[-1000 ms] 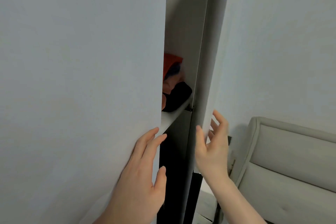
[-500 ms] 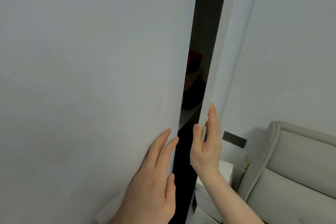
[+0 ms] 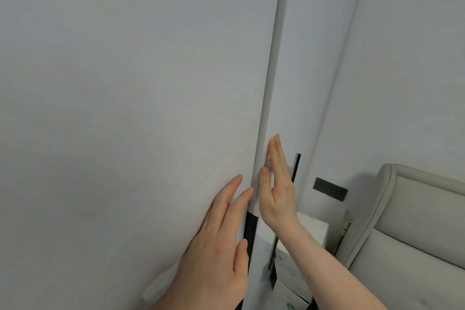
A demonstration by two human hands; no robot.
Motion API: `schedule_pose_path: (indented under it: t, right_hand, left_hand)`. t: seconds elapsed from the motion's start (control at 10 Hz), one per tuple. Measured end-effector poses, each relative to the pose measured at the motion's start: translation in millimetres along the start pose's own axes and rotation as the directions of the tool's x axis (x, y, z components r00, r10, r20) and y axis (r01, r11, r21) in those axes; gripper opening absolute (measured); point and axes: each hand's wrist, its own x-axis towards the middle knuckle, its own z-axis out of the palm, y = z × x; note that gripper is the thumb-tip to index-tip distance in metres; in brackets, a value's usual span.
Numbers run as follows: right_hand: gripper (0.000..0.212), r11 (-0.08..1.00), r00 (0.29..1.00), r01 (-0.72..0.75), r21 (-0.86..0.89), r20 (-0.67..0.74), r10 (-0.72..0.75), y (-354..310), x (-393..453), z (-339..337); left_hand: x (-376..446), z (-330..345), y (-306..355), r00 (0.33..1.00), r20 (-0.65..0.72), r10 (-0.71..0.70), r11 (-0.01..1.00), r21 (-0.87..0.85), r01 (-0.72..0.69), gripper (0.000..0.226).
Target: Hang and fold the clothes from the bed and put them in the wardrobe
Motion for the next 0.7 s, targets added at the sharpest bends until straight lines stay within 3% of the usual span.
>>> schedule_pose_path:
  t: [0.4, 0.7]
  right_hand:
    - [0.059, 0.999, 1.0, -0.016, 0.048, 0.001, 0.016, 4, 3, 12]
    - [0.048, 0.966, 0.938, -0.258, -0.024, 0.234, 0.256, 38, -19, -51]
  left_hand:
    - [4, 6, -6, 0.999, -0.03, -0.011, 1.0, 0.011, 0.011, 0.081]
    - [25, 32, -2, 0.997, -0.036, -0.068, 0.998, 0.007, 0.068, 0.082]
